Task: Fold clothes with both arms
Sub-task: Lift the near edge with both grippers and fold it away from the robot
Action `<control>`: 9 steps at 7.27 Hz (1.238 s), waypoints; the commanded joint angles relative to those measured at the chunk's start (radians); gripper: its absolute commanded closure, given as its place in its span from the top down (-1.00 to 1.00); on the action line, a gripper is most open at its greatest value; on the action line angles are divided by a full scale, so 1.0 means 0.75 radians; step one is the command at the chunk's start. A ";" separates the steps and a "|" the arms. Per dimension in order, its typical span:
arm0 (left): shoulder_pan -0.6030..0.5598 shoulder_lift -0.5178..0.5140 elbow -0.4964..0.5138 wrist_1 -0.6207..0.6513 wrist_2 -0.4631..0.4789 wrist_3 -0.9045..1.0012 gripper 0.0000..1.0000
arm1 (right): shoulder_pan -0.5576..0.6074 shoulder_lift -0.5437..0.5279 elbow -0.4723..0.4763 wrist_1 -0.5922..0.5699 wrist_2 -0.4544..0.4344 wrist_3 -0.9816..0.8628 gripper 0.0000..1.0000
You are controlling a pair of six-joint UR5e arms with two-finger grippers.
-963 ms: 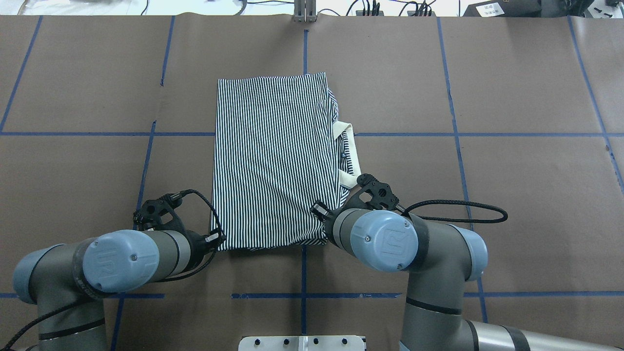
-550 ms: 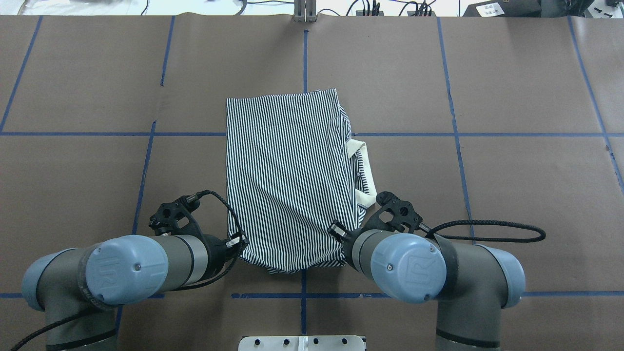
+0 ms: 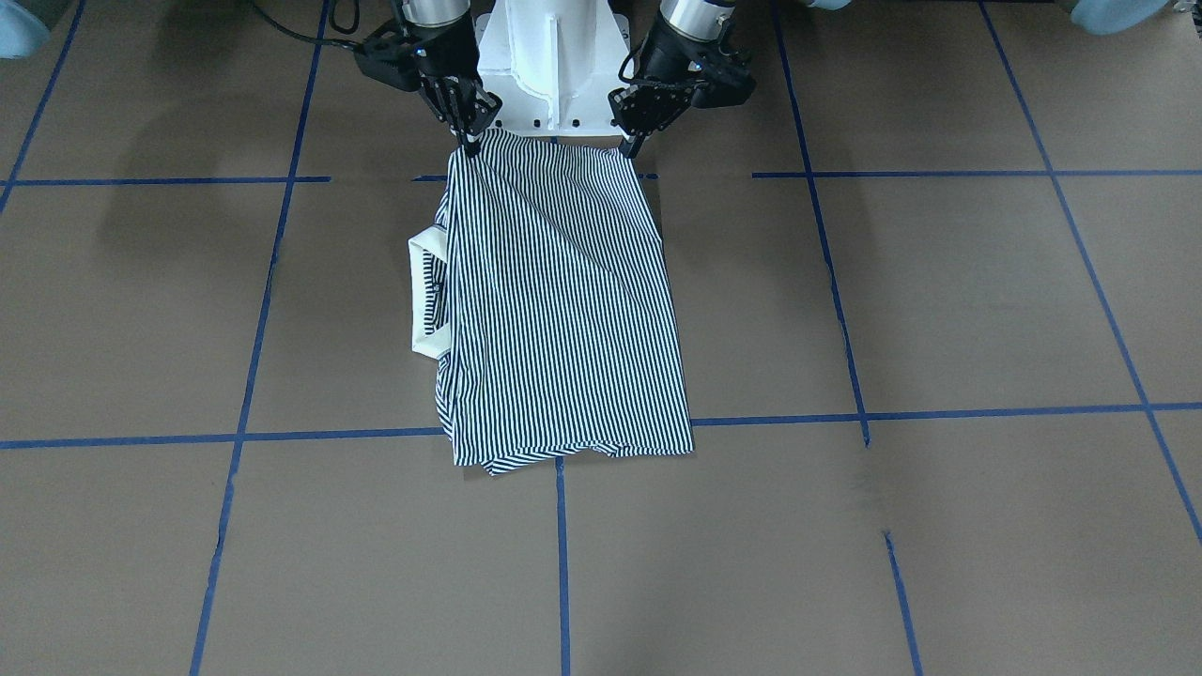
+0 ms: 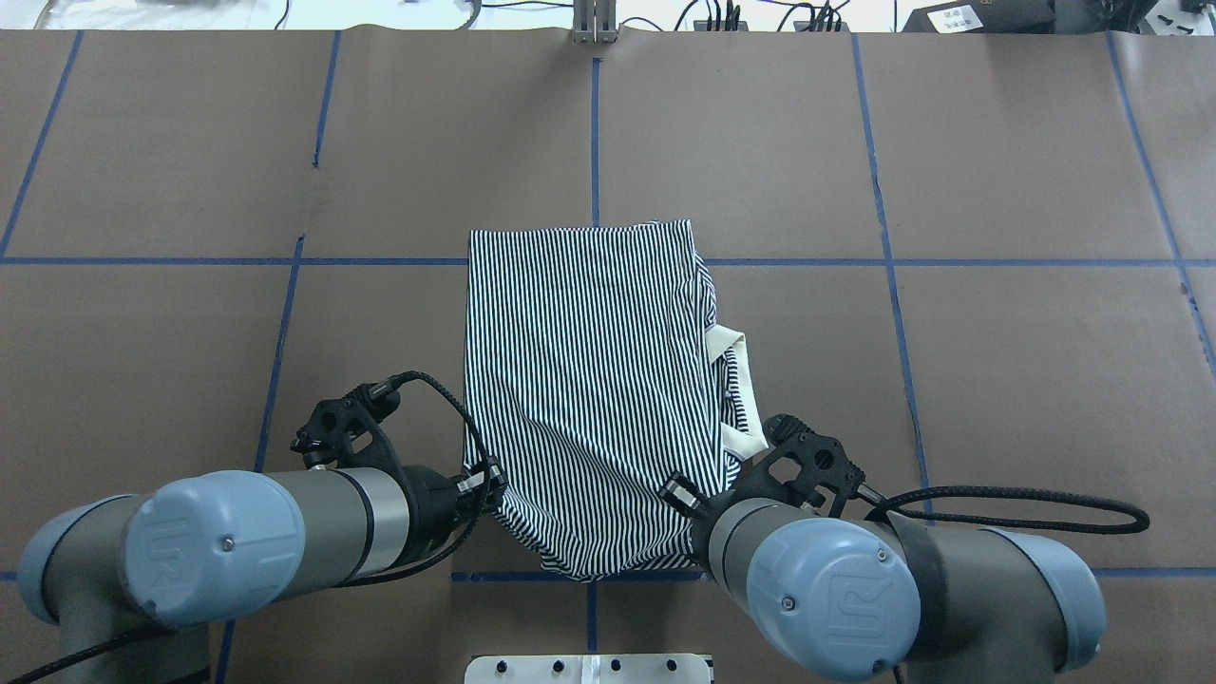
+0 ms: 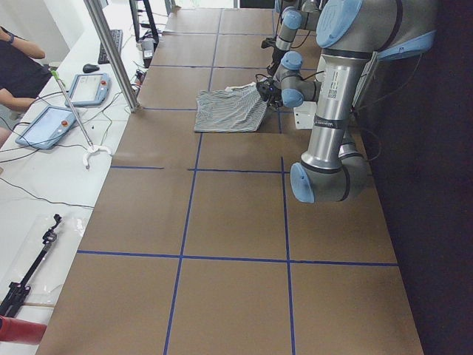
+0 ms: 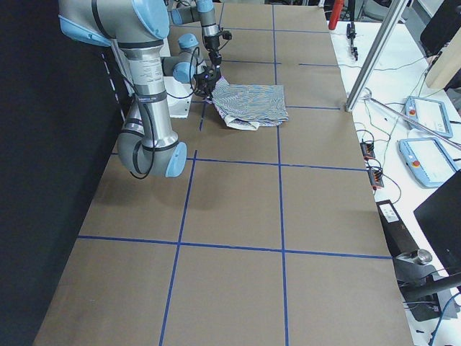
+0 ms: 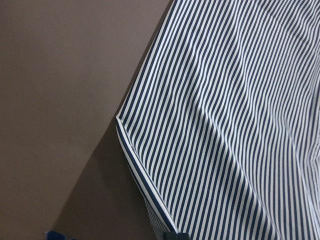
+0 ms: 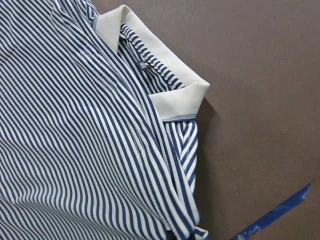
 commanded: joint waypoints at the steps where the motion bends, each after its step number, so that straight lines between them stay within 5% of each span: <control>1: -0.114 -0.001 -0.027 0.015 -0.017 0.116 -1.00 | 0.129 0.052 -0.024 -0.010 0.014 -0.078 -1.00; 5: -0.333 -0.021 0.075 0.015 -0.025 0.258 -1.00 | 0.465 0.285 -0.334 0.025 0.210 -0.251 -1.00; 7: -0.407 -0.147 0.279 -0.001 -0.019 0.356 -1.00 | 0.567 0.350 -0.592 0.278 0.312 -0.253 -1.00; 9: -0.464 -0.209 0.441 -0.054 -0.011 0.454 -1.00 | 0.626 0.451 -0.778 0.316 0.373 -0.281 -1.00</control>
